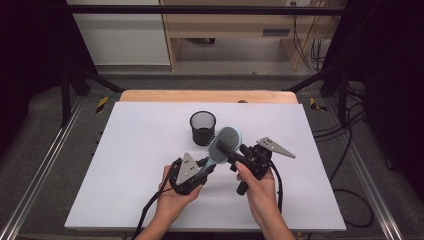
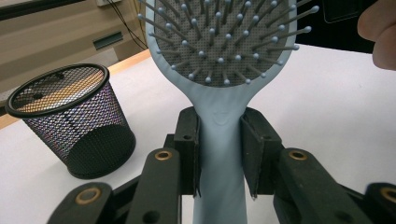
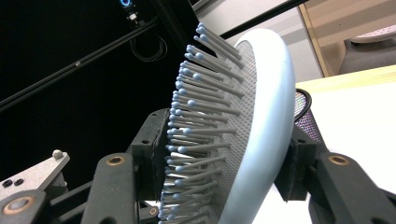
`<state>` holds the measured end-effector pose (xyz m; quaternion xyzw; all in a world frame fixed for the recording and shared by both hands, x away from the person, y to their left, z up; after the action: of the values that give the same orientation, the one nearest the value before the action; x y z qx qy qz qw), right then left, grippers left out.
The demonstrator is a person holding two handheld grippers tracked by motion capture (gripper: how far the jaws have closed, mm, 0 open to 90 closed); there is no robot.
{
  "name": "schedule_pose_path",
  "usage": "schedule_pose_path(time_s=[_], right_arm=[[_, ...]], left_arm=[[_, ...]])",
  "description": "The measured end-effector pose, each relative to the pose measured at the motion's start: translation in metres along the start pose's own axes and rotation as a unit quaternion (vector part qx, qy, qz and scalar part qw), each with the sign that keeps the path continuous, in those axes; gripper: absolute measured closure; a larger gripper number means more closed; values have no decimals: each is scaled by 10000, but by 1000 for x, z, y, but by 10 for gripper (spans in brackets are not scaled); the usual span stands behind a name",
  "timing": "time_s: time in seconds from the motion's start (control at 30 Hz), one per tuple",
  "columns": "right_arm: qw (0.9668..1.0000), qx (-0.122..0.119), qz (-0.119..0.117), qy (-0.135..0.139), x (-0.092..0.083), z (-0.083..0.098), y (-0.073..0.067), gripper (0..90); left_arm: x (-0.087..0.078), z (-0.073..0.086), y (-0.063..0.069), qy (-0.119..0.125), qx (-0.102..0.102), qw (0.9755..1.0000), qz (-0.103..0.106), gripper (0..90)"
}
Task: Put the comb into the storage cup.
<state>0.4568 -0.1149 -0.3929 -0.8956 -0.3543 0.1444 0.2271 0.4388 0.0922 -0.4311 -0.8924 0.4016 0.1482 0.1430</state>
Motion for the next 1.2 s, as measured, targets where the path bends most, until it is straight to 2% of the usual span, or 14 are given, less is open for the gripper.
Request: schedule_pose_path(time_s=[0.5, 1.2], right_arm=[[10000, 25, -77, 10, -1, 0, 2, 487], [10000, -7, -55, -3, -1, 1, 0, 514]], left_arm=[[0, 1, 0, -9, -16, 10000, 8, 696], [2, 2, 1, -16, -62, 10000, 23, 696]])
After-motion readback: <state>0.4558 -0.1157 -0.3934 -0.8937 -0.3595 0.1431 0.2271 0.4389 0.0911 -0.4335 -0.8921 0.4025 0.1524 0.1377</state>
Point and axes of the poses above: each handheld gripper's, and its own axes: x roughly forward along the jaws, z roughly out of its underside, y roughly to its right, the point moved 1 cm from there along x, roughly forward along the jaws, and after that the axes turned 2 degrees about -y, right-handed, at the moved point
